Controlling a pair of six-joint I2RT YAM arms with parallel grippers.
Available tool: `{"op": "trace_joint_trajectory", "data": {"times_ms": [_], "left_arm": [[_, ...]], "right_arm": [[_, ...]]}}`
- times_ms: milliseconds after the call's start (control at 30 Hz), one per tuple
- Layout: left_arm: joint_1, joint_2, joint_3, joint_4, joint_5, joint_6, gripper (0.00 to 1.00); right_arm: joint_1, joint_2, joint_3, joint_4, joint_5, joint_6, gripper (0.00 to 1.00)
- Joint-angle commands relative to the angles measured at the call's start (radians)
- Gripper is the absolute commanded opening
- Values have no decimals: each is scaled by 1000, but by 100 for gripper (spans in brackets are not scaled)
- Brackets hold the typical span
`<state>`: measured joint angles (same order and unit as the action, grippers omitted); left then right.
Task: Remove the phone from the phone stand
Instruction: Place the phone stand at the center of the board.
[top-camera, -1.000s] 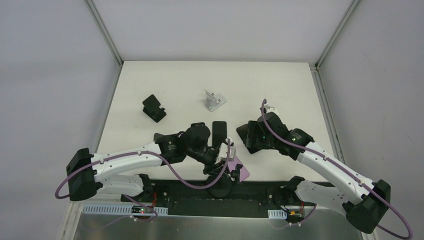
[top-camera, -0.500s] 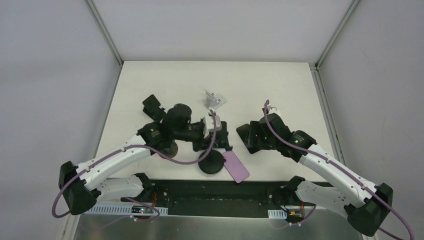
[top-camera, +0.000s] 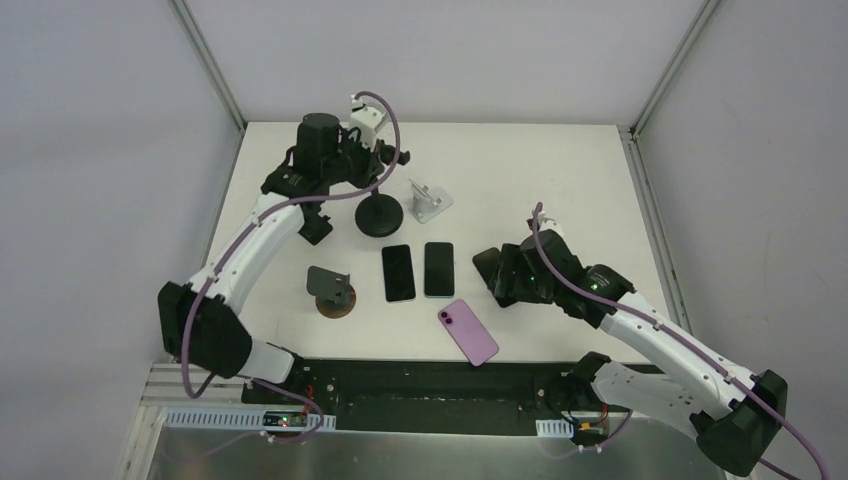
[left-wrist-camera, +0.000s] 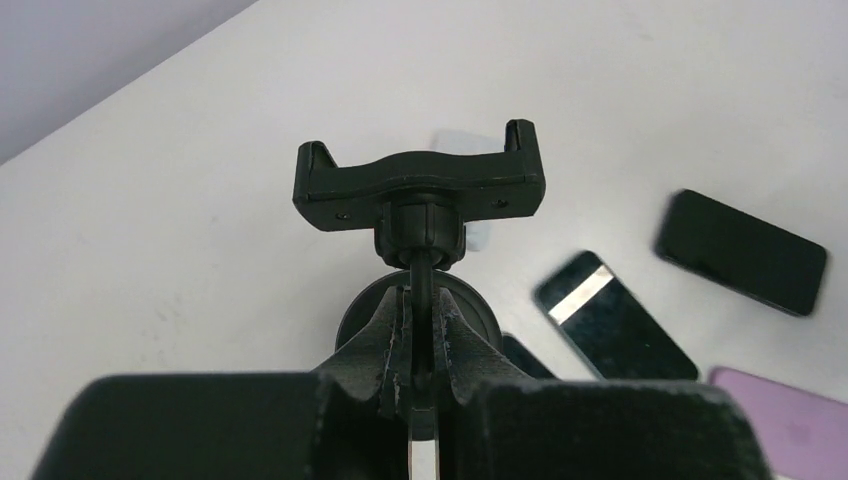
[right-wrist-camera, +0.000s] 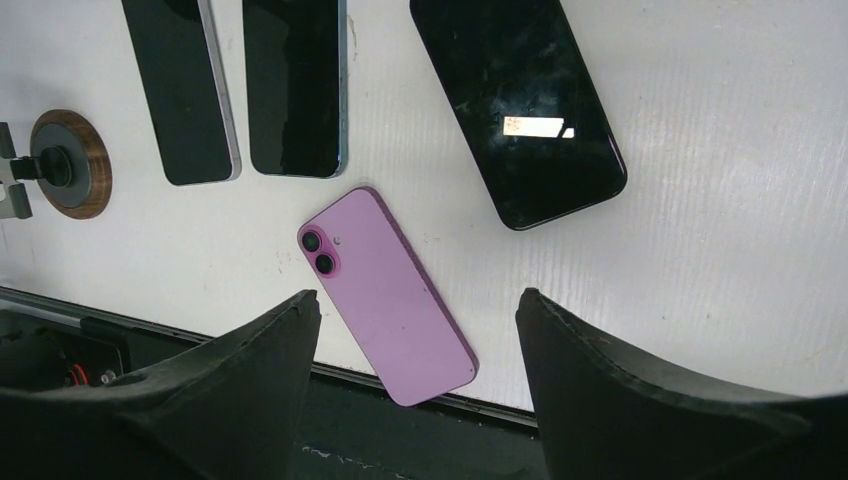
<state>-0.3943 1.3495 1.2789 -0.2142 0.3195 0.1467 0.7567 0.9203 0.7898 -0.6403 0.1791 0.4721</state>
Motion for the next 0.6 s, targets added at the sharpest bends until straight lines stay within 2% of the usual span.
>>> {"op": "trace_joint_trajectory", "data": {"times_ms": [0, 233, 333, 400, 433, 500, 567], "left_arm": [[94, 135, 143, 91, -71, -40, 0], [137, 320, 201, 209, -94, -72, 1], [137, 369, 209, 249, -102, -78, 13], [137, 383, 201, 252, -114, -96, 23], [137, 381, 189, 255, -120, -103, 32], [137, 367, 160, 259, -130, -117, 47], [137, 340, 126, 260, -171, -135, 65]], "right_arm": [[-2, -31, -3, 8, -9, 30, 75], [-1, -8, -17, 11, -27, 34, 78], [2, -8, -45, 49, -49, 35, 79], [5, -4, -68, 90, -63, 33, 83], [8, 1, -76, 103, -68, 29, 85], [16, 23, -77, 109, -75, 22, 96], [24, 53, -69, 105, -81, 16, 99]]}}
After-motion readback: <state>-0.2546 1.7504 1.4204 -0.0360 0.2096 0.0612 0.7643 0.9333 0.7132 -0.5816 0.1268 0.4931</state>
